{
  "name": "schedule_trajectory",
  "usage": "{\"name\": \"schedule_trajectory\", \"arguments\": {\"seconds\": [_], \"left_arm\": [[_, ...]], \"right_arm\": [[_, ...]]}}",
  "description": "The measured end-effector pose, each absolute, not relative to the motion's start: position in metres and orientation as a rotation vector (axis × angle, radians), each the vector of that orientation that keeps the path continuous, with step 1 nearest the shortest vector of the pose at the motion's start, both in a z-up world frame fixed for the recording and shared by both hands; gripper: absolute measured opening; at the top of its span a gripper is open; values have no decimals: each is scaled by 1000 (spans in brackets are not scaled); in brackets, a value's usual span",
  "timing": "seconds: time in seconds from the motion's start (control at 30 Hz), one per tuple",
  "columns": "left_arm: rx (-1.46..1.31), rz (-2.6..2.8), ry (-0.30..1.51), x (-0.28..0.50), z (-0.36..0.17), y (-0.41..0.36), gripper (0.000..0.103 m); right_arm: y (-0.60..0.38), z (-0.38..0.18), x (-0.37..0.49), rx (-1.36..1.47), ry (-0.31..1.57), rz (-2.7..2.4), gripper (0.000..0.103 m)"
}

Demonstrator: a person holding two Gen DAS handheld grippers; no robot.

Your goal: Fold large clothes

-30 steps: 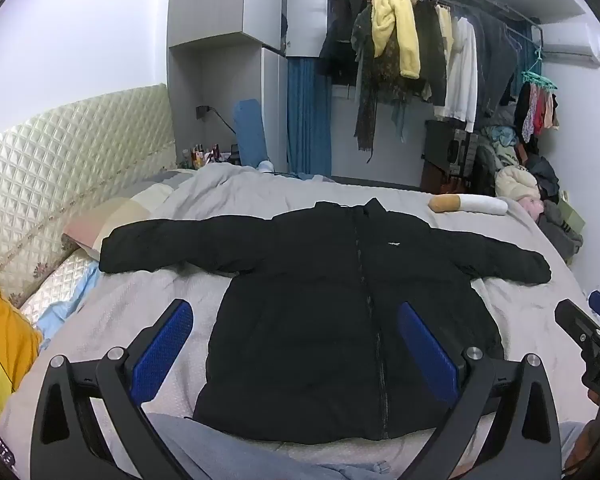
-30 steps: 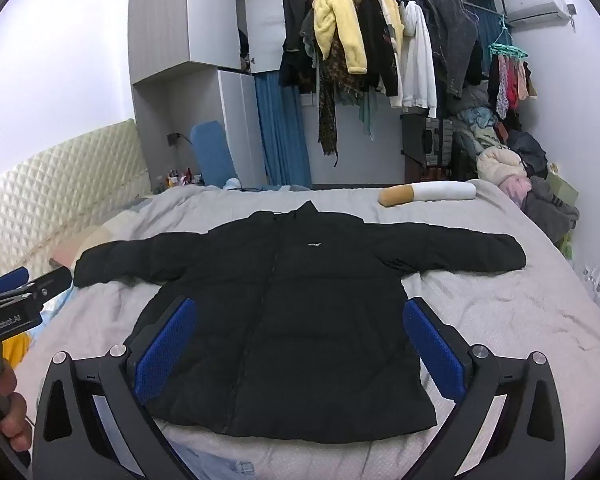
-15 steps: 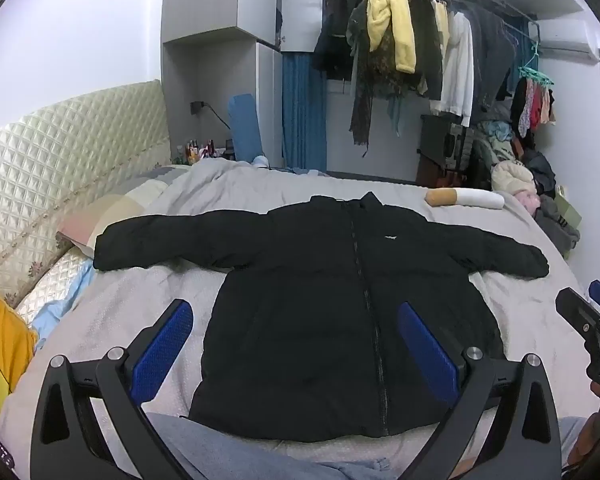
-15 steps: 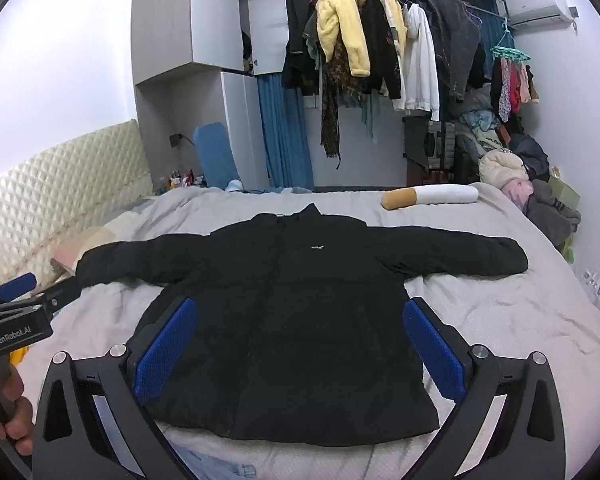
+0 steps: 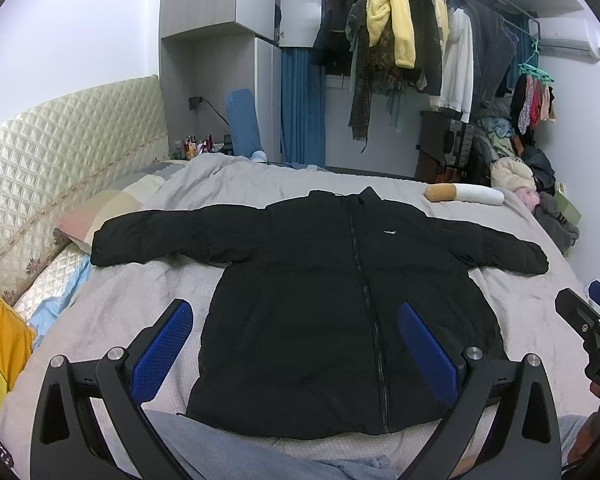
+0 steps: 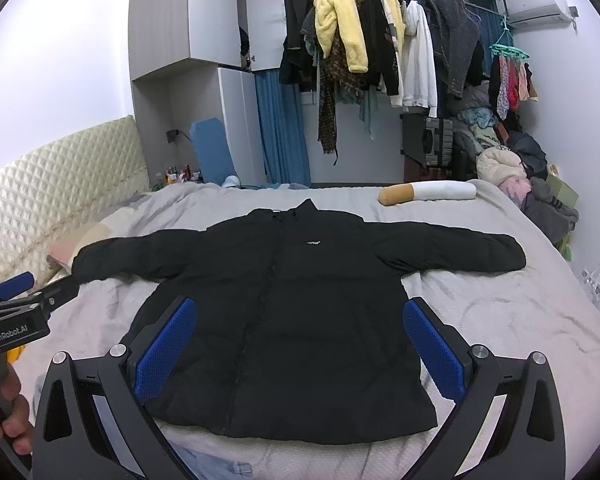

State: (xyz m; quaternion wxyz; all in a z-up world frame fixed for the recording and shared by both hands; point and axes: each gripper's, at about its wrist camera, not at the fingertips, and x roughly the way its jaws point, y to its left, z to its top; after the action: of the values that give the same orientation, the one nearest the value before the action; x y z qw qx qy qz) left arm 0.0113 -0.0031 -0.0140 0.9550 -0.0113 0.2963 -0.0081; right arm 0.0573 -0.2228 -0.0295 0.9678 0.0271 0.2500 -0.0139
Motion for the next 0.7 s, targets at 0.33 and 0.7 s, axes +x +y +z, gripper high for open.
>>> {"name": "schedule_trajectory", "arguments": {"seconds": [0.33, 0.7], "left_arm": [[-24, -13, 601, 11, -17, -1, 103], [-23, -9, 603, 11, -21, -1, 103]], "right_arm": [[-222, -32, 56, 48, 504, -33, 103], [-227, -35, 57, 50, 515, -56, 103]]}}
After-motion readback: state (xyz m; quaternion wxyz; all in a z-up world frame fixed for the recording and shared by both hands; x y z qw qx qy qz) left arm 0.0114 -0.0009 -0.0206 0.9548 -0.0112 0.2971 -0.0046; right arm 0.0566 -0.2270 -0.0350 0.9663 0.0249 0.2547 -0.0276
